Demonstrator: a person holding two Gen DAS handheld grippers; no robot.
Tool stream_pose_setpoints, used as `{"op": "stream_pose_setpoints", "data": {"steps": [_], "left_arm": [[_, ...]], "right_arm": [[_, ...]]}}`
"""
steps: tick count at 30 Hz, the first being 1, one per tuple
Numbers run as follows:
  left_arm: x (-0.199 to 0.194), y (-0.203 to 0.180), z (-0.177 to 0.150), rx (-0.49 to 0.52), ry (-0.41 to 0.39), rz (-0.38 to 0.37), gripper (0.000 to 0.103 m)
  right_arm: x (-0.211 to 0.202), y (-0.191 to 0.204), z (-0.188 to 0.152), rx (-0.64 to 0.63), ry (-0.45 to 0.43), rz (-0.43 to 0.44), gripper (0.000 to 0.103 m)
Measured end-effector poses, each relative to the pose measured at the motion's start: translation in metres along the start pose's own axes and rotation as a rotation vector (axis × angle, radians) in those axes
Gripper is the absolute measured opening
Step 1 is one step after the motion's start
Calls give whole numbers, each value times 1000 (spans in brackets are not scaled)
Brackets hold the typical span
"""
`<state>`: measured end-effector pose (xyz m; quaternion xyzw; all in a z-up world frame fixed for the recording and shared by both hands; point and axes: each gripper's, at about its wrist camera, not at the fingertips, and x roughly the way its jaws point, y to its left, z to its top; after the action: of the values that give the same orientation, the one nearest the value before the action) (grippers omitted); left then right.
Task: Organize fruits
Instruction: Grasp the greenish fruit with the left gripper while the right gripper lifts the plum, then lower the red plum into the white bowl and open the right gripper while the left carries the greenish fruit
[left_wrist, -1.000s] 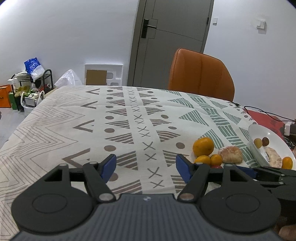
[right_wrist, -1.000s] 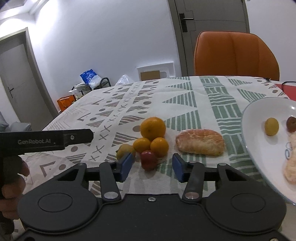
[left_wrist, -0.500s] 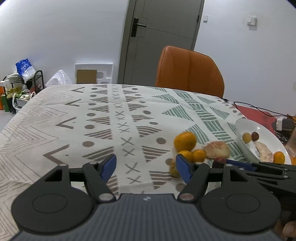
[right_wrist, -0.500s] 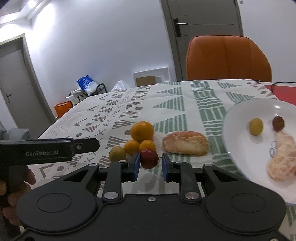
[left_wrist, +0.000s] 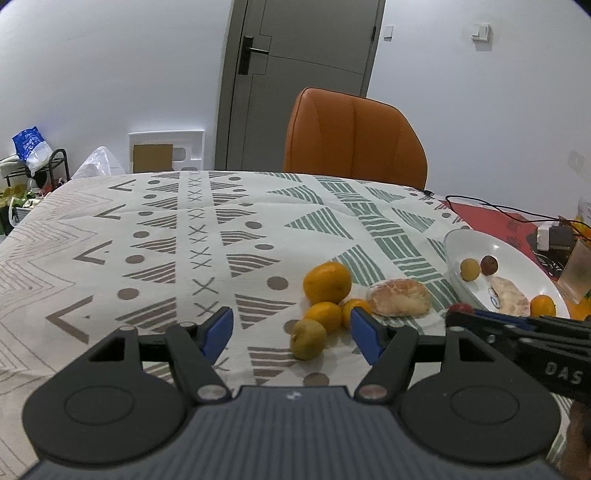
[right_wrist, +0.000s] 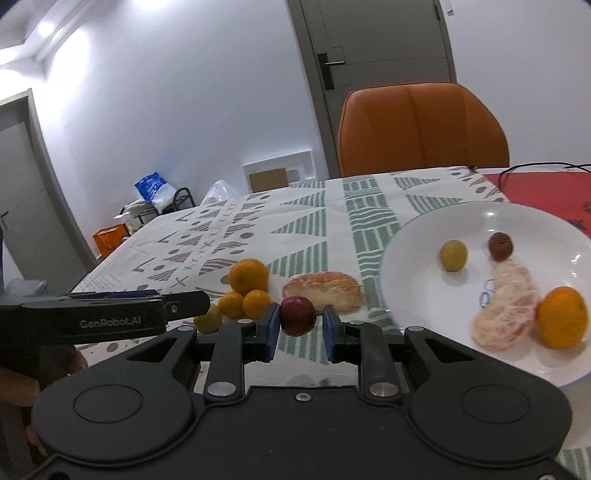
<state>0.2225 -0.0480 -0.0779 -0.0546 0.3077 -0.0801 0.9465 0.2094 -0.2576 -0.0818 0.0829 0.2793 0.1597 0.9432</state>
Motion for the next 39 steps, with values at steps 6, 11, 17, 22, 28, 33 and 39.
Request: {"op": "stream_pose_setpoints", "data": {"steps": [6, 11, 17, 22, 28, 33, 39], "left_arm": [[18, -10, -4, 6, 53, -9, 31], [20, -16, -4, -16, 65, -21, 22], [8, -35, 5, 18, 13, -58, 22], [5, -50, 9, 45, -3, -80, 22], [2, -66, 11, 68, -16, -99, 22], [-1, -79, 12, 83, -26, -114, 22], [-3, -95, 14, 107, -36, -129, 22]], "right_arm": [[-17, -15, 3, 17, -35, -42, 23], [-29, -31, 1, 43, -54, -82, 23], [-41, -51, -1, 75, -73, -123, 23], [-51, -64, -2, 93, -89, -147, 23], [-62, -76, -7, 114, -99, -164, 23], [-70, -85, -10, 129, -108, -173, 23], [-81, -92, -13, 141, -120, -195, 39]]}}
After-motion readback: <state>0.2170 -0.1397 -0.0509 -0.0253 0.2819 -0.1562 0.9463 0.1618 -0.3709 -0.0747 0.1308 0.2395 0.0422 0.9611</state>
